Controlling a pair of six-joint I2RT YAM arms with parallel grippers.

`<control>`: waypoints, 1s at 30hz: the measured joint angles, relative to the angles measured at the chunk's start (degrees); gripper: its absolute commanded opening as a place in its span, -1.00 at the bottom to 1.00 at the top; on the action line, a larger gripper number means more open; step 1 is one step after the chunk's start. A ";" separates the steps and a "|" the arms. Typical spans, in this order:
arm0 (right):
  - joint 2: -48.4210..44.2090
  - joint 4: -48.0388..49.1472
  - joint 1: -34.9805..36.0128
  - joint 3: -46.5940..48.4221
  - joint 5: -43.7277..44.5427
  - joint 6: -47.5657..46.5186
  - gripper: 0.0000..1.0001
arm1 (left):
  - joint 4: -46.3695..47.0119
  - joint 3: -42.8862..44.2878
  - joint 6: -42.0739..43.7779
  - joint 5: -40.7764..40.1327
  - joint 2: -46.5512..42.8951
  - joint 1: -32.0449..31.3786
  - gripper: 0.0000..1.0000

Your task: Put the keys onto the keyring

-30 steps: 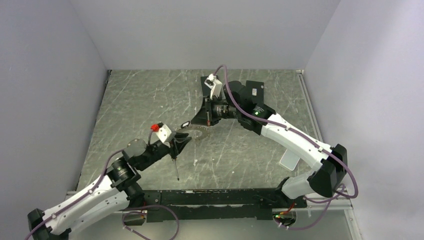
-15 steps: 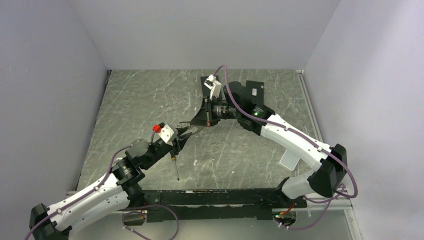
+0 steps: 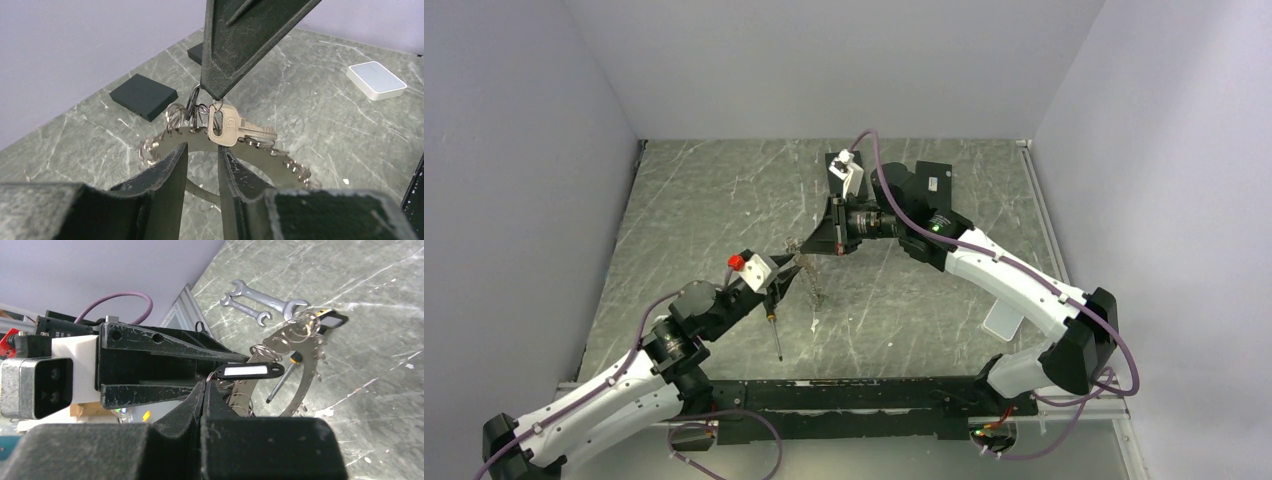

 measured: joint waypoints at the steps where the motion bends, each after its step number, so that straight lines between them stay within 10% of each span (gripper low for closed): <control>1: 0.00 0.09 0.00 0.00 -0.31 0.26 -1.00 | 0.02 0.00 0.44 -0.11 0.04 0.00 -0.32; 30: 0.07 3.34 -0.26 -2.25 -4.85 2.93 -1.00 | 2.32 0.17 4.28 5.79 -1.88 0.00 -0.40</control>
